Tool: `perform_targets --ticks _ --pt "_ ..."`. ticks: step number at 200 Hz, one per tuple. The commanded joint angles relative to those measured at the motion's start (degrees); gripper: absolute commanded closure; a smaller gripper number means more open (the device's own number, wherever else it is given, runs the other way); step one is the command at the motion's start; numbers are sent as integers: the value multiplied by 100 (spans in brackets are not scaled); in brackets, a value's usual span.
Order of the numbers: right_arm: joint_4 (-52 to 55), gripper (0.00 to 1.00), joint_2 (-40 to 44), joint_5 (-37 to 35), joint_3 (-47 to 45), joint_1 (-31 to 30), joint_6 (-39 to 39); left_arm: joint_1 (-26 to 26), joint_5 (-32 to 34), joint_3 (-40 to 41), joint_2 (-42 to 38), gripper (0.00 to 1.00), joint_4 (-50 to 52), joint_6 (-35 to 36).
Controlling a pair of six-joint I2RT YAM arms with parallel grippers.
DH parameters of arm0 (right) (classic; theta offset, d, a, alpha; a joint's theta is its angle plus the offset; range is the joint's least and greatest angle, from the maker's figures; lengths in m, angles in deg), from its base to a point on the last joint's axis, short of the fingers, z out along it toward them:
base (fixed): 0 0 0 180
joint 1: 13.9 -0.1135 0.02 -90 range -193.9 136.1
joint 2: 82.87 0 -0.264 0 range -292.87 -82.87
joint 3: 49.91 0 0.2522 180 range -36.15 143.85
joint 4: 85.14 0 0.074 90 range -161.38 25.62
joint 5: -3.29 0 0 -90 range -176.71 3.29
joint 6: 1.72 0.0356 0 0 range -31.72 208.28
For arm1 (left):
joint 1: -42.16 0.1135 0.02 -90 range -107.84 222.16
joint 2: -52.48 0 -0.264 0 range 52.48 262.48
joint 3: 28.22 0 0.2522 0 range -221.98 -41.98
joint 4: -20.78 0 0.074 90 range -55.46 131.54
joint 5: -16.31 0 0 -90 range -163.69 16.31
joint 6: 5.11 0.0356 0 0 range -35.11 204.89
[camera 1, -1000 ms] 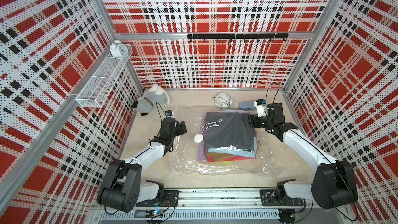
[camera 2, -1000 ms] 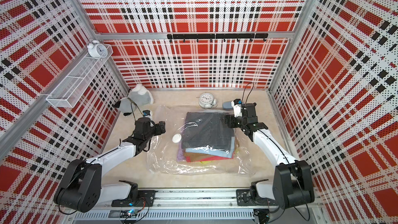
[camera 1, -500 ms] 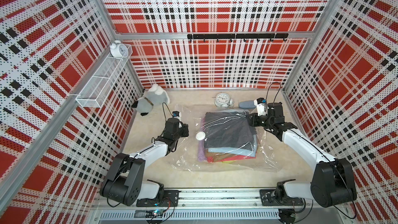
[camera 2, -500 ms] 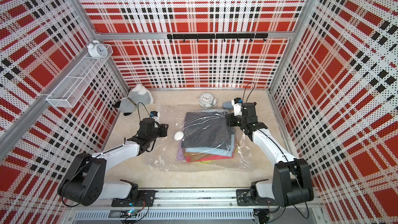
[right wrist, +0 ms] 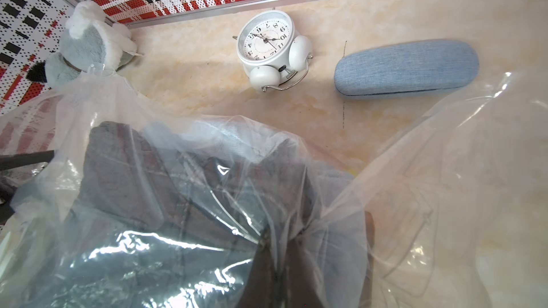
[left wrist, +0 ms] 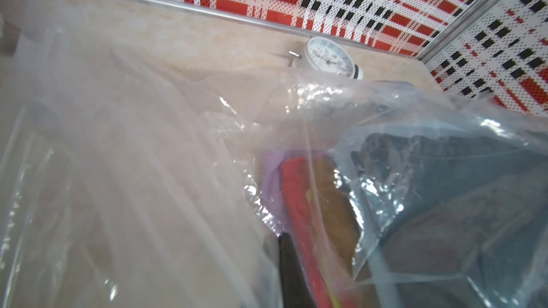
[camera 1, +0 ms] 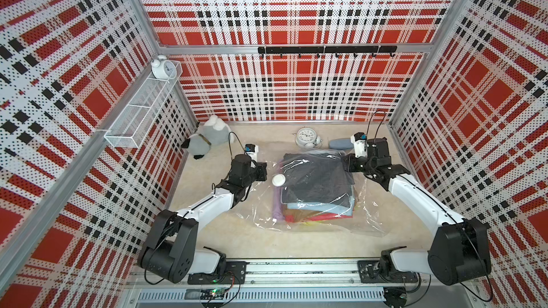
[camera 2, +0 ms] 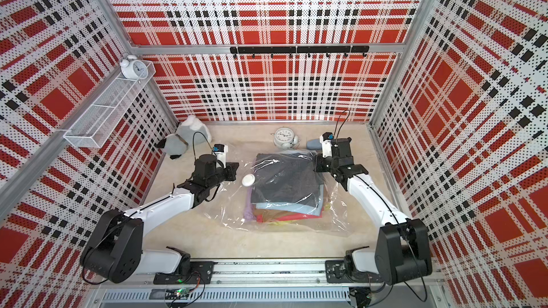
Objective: Take the trousers out of the vacuum bag
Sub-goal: Move the vacuum bag to the center of the board.
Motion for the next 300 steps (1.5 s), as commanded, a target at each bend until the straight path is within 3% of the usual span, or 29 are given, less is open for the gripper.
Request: perform_targets --ticks 1,123,222,300 --pt "-13 100 222 -596 305 342 -126 -100 -348 -316 23 100 -196 66" --pt "418 100 95 -688 1451 1282 -464 -624 -1342 -1206 379 100 -370 1" --pt "315 100 -137 -433 2033 2330 -486 -1177 -1548 -2078 1190 100 -644 -115" --pt "86 100 -618 -565 2211 2779 -406 -1205 -1660 -3013 1866 100 -750 -207"
